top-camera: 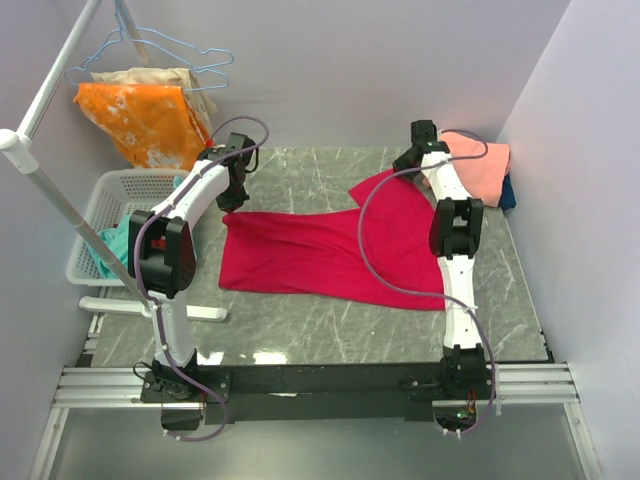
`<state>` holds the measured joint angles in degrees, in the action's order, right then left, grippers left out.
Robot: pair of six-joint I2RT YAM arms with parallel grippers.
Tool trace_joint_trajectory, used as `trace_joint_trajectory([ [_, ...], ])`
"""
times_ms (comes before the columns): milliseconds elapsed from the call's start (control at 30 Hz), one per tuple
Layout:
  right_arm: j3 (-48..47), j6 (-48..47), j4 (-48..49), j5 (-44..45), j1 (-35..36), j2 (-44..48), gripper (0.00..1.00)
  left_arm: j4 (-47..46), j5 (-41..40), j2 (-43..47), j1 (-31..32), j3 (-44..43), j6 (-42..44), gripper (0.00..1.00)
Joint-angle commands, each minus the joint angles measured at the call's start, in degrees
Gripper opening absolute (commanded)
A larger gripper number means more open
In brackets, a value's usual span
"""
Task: Fold and stack the t-shirts
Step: Fold the tshirt
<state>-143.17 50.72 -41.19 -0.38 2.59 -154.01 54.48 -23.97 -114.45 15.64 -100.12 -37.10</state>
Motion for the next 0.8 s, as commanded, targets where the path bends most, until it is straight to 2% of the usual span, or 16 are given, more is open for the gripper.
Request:
trace_joint_trajectory([
  [0, -1.50, 0.61, -1.35, 1.26, -1.01, -1.55, 0.00, 0.45, -1.26, 1.78, 0.27, -3.07, 0.36, 0.02],
  [67, -0.27, 0.17, -1.52, 1.87, -1.01, -0.68, 0.01, 0.19, -1.26, 1.78, 0.27, -3.07, 0.36, 0.02],
  [100, 0.69, -0.35, -0.92, 2.49, -0.83, 0.02, 0.06, 0.10, -1.17, 1.78, 0.27, -2.89, 0.45, 0.02],
  [133, 1.83, -1.92, -0.39, 3.36, -0.57, 2.29, 0.17, 0.01, -1.17, 1.78, 0.27, -2.81, 0.45, 0.02],
  [233, 7.02, -7.36, 4.00, 6.09, 0.39, 8.09, 0.30, -0.42, -1.26, 1.87, 0.27, -2.28, 0.54, 0.02],
  [333, 8.79, -12.20, 7.52, 6.80, 0.66, 12.49, 0.38, -0.95, -1.43, 1.78, 0.27, -1.66, 0.54, 0.03],
  [533, 7.12, -18.01, 7.10, 8.56, 0.66, 17.95, 0.43, -1.92, -1.96, 1.61, 0.27, -1.40, 0.36, 0.02],
  [700, 8.69, -21.27, -2.47, 8.82, 0.75, 20.42, 0.43, -1.83, -2.84, 0.73, 0.27, -3.07, 0.71, 0.02],
  [767, 13.32, -22.59, -6.25, 10.22, 0.84, 22.00, 0.42, -1.39, -3.10, 0.11, 0.27, -4.12, 0.54, 0.02],
])
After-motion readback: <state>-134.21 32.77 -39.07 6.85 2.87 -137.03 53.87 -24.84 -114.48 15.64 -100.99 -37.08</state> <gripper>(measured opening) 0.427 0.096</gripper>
